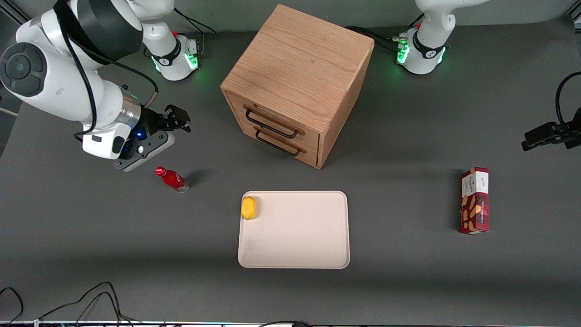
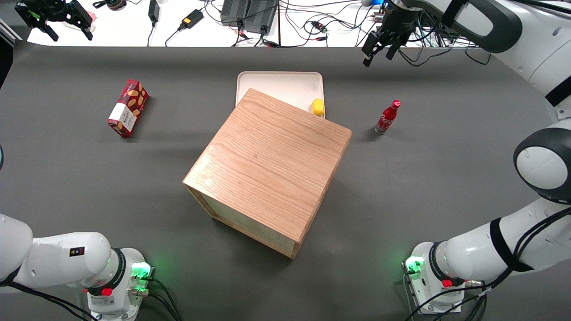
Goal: Open upper drawer
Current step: 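Move the right gripper from rest toward the upper drawer's black handle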
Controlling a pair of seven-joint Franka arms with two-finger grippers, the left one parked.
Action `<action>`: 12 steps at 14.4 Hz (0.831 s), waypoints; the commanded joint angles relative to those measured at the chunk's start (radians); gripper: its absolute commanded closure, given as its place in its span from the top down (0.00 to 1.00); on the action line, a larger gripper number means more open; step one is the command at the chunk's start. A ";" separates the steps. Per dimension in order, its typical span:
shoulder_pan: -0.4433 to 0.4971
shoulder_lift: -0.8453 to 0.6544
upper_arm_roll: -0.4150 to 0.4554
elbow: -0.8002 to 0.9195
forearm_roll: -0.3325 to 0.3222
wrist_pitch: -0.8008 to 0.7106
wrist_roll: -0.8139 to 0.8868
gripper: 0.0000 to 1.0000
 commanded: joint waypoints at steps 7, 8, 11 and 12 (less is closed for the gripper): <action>0.005 0.129 0.038 0.068 0.095 0.014 -0.076 1.00; 0.009 0.138 0.040 0.068 0.097 0.017 -0.110 1.00; 0.008 0.167 0.078 0.066 0.091 0.040 -0.118 1.00; 0.010 0.172 0.089 0.059 0.089 0.060 -0.119 1.00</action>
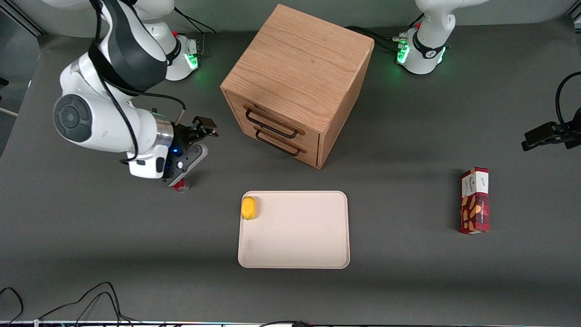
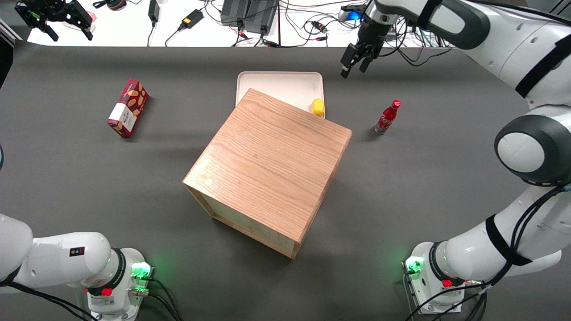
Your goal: Open upper drawer
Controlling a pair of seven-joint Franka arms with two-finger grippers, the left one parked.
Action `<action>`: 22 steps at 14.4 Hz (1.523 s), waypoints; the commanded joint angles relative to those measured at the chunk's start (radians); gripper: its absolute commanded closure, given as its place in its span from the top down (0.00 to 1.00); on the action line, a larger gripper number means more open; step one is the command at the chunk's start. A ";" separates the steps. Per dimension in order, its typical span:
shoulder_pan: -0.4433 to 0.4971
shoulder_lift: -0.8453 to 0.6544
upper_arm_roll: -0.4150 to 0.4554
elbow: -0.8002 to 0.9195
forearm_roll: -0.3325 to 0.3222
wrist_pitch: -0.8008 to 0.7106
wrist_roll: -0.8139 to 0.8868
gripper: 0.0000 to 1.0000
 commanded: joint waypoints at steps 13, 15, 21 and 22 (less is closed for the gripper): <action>0.125 0.092 0.072 0.014 -0.007 0.082 -0.074 1.00; 0.131 0.090 0.072 -0.003 -0.007 0.096 -0.068 1.00; 0.161 0.093 0.074 -0.030 -0.004 0.131 -0.074 1.00; 0.162 0.093 0.074 -0.038 -0.004 0.139 -0.074 1.00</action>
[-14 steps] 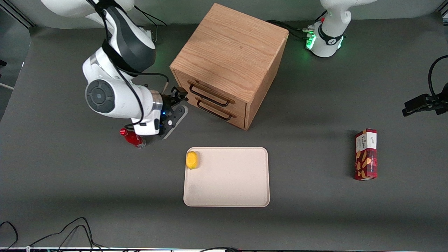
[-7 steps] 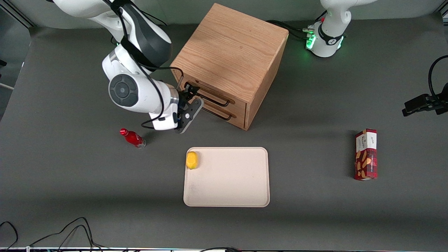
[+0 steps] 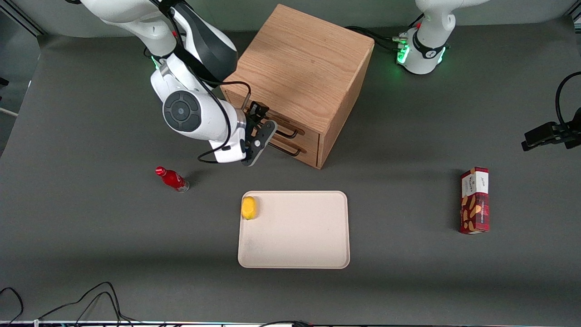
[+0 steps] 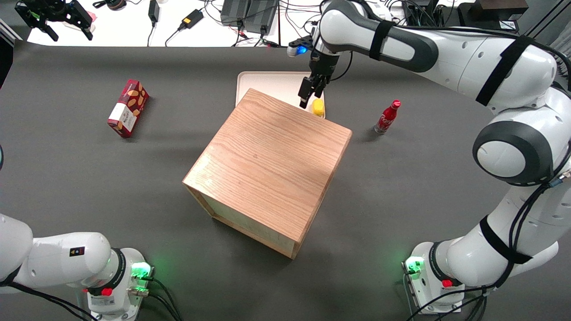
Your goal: Open upper drawer
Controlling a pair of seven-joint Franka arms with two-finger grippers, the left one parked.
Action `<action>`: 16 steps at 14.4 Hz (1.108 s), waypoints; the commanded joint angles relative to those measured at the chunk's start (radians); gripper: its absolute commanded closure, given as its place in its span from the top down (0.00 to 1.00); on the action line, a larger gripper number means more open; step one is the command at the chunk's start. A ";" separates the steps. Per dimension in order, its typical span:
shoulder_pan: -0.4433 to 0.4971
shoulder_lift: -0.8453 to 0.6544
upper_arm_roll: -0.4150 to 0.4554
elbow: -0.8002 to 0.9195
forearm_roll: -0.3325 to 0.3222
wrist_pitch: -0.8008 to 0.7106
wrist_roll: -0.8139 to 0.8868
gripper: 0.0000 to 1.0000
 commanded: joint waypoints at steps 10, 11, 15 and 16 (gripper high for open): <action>0.014 0.012 -0.002 -0.035 -0.006 0.079 -0.019 1.00; 0.014 0.012 -0.002 -0.036 -0.006 0.080 -0.019 1.00; 0.014 0.012 -0.004 -0.047 -0.007 0.091 -0.019 1.00; 0.014 0.010 -0.002 -0.055 -0.007 0.105 -0.019 1.00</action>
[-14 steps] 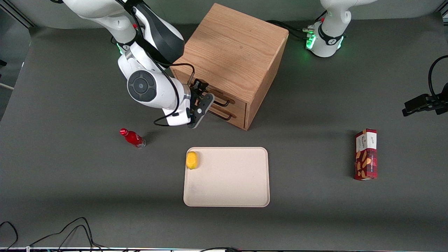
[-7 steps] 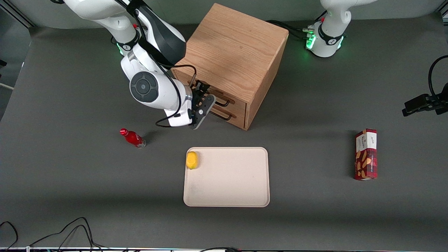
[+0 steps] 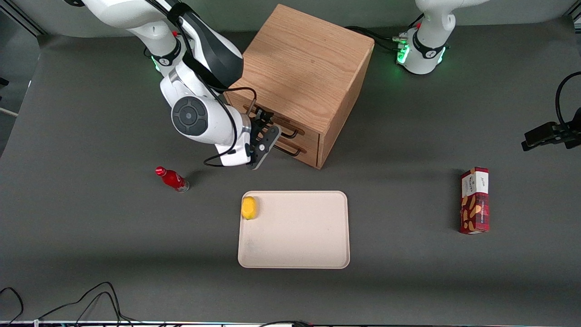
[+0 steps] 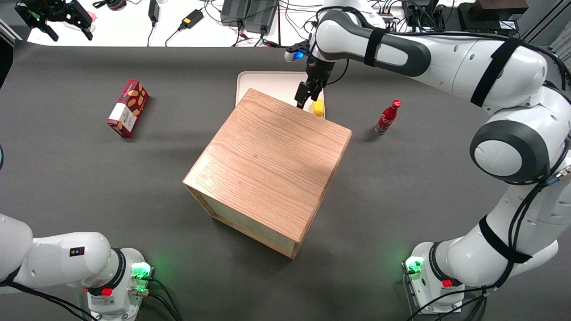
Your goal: Open upper drawer
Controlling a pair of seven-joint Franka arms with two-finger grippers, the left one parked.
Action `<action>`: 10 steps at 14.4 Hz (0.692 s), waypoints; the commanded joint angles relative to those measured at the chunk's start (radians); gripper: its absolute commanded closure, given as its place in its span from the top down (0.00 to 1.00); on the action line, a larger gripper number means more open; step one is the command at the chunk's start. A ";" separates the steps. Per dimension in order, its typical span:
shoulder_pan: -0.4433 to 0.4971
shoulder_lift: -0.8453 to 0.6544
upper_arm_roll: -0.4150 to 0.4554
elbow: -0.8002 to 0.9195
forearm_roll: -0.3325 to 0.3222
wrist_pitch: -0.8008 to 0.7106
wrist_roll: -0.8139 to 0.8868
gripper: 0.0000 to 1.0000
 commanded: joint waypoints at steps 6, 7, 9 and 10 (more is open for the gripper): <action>0.010 -0.003 -0.004 -0.039 -0.007 0.056 -0.021 1.00; 0.015 -0.003 -0.003 -0.044 -0.007 0.063 -0.021 1.00; 0.015 -0.003 -0.003 -0.057 -0.007 0.083 -0.024 1.00; 0.015 -0.003 -0.003 -0.060 -0.007 0.093 -0.025 1.00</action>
